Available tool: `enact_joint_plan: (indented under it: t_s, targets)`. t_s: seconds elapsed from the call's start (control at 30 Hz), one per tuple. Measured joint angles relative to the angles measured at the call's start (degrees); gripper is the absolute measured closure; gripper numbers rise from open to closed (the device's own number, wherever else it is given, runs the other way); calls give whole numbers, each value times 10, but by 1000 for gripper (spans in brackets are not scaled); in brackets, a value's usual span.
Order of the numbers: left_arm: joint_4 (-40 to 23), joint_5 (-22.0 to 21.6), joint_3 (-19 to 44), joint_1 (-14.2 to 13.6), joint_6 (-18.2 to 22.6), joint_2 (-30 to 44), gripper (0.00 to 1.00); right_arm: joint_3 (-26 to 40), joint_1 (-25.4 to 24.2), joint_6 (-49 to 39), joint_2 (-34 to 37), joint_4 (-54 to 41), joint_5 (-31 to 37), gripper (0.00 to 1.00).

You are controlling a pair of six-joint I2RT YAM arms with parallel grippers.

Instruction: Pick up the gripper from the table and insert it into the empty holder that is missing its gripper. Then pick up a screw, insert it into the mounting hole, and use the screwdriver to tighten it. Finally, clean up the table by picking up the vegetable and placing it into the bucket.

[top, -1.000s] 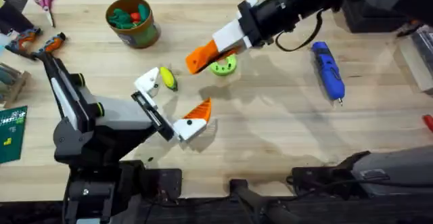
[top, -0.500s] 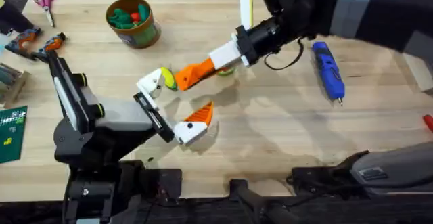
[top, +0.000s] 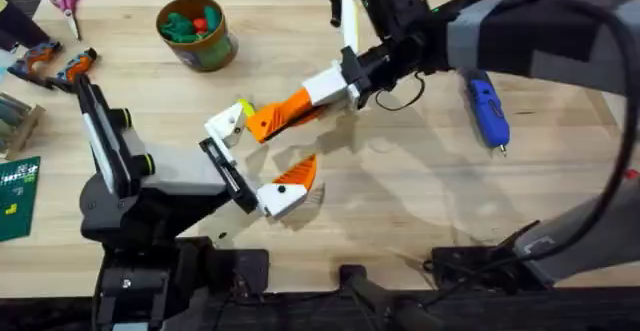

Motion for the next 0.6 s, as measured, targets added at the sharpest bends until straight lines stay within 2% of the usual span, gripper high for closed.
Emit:
enact_joint_plan:
  t_s: [0.27,0.6]
  targets:
    - [0,1,0,0,0,0,15,-3,22,13,11,10,-21,989]
    - [0,1,0,0,0,0,15,-3,24,81,25,71,-30,989]
